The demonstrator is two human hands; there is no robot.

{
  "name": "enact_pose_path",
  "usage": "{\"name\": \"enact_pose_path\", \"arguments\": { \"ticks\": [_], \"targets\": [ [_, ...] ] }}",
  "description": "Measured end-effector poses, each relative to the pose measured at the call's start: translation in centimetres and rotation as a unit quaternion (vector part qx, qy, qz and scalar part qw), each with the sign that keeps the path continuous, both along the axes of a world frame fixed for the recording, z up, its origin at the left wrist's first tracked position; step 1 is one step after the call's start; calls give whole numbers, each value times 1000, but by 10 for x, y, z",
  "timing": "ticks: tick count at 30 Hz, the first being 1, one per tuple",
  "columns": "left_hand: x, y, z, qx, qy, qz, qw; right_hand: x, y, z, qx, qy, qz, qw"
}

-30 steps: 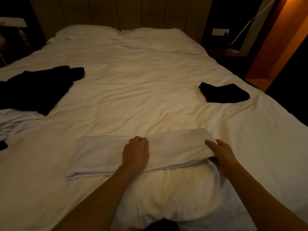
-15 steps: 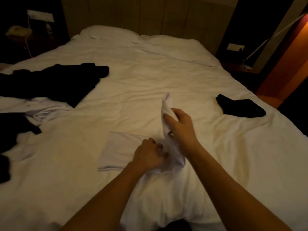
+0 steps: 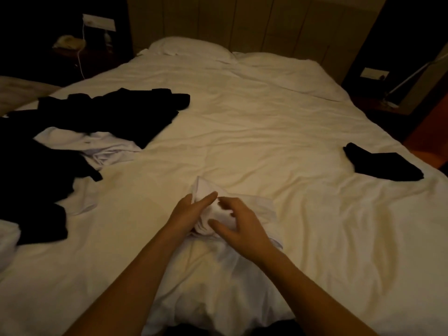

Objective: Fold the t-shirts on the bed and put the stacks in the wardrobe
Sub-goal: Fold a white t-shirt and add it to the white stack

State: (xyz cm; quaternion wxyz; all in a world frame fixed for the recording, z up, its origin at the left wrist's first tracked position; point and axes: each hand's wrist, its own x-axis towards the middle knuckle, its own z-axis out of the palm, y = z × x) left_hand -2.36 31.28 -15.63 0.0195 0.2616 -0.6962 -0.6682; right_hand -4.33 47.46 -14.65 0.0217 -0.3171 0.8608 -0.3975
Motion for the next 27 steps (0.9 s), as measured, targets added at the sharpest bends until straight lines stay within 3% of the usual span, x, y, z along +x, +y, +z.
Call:
{"name": "enact_pose_path", "arguments": {
  "ticks": [3,5,13,17,21,27],
  "targets": [
    [-3,-3,-10,-37,-7,-6,999,-6,55,-23,49,133,-137,980],
    [-5,-9,-15,-3,0,23,1000,-5,84,-42,125,147,-188,963],
    [-11,-13,-22,48,-11,65,997,0,99,-63,152,140,-210,956],
    [-7,-14,-19,-55,-16,58,997,-6,105,-66,227,226,-197,926],
    [-2,-12,-24,-83,-9,78,993,-3,108,-73,226,199,-188,935],
    [-1,-18,-28,-200,-39,15,979,-2,123,-74,231,164,-121,951]
  ]
}}
